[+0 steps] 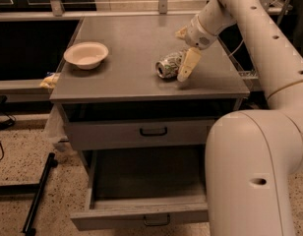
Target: Place 7up can into middle drawer
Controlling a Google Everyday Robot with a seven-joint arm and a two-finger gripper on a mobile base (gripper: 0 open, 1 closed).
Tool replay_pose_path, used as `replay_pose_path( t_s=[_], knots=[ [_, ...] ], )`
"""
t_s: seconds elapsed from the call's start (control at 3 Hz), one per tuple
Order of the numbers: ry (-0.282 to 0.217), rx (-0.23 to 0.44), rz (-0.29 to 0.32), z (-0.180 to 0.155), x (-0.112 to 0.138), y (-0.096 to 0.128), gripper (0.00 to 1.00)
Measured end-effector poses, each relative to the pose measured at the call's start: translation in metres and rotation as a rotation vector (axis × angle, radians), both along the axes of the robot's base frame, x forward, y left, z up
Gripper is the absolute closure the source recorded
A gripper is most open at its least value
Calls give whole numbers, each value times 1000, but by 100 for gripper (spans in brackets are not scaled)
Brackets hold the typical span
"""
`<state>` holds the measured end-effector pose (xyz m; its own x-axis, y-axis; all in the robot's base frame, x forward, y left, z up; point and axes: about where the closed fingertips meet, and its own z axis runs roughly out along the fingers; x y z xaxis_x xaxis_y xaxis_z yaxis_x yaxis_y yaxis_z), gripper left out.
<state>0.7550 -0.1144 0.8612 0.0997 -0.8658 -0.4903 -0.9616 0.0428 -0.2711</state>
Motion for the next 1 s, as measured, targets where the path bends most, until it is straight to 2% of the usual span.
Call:
replay_pose_path(
  t_s=[0.33, 0.67, 1.0],
  knots=[
    [30, -7, -5, -19, 6, 0, 0],
    [85, -50, -6, -35, -1, -6, 19],
    [95, -61, -8, -31, -4, -9, 42]
  ],
)
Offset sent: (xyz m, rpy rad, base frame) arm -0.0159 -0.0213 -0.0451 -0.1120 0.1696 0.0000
